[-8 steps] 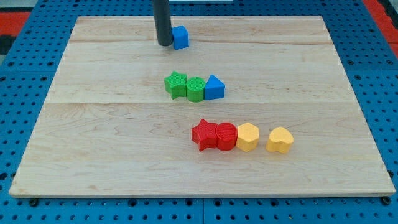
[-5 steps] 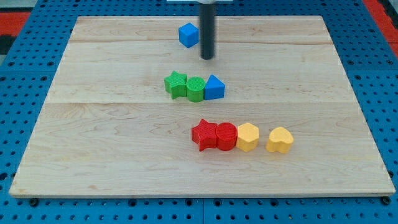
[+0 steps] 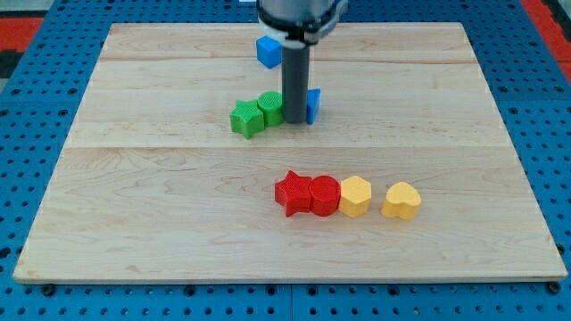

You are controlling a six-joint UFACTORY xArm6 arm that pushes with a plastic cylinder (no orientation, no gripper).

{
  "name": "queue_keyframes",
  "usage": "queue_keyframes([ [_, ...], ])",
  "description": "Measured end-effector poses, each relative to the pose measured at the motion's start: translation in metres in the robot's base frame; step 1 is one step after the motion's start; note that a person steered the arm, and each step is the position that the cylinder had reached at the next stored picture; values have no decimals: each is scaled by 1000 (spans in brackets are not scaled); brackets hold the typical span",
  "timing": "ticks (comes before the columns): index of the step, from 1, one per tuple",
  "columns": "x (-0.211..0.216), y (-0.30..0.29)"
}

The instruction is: Push blue triangle to the right side of blue cube

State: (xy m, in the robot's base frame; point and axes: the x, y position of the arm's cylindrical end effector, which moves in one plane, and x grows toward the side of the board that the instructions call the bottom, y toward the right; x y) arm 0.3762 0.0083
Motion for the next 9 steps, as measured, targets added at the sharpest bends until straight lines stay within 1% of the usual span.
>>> queue_keyframes([
  [1,-36,0],
  [2,-22,0],
  [3,3,13],
  [4,11,41],
  [5,-3,61],
  [6,-38,61],
  [7,-57,61],
  [8,-63,61],
  [9,-79,50],
])
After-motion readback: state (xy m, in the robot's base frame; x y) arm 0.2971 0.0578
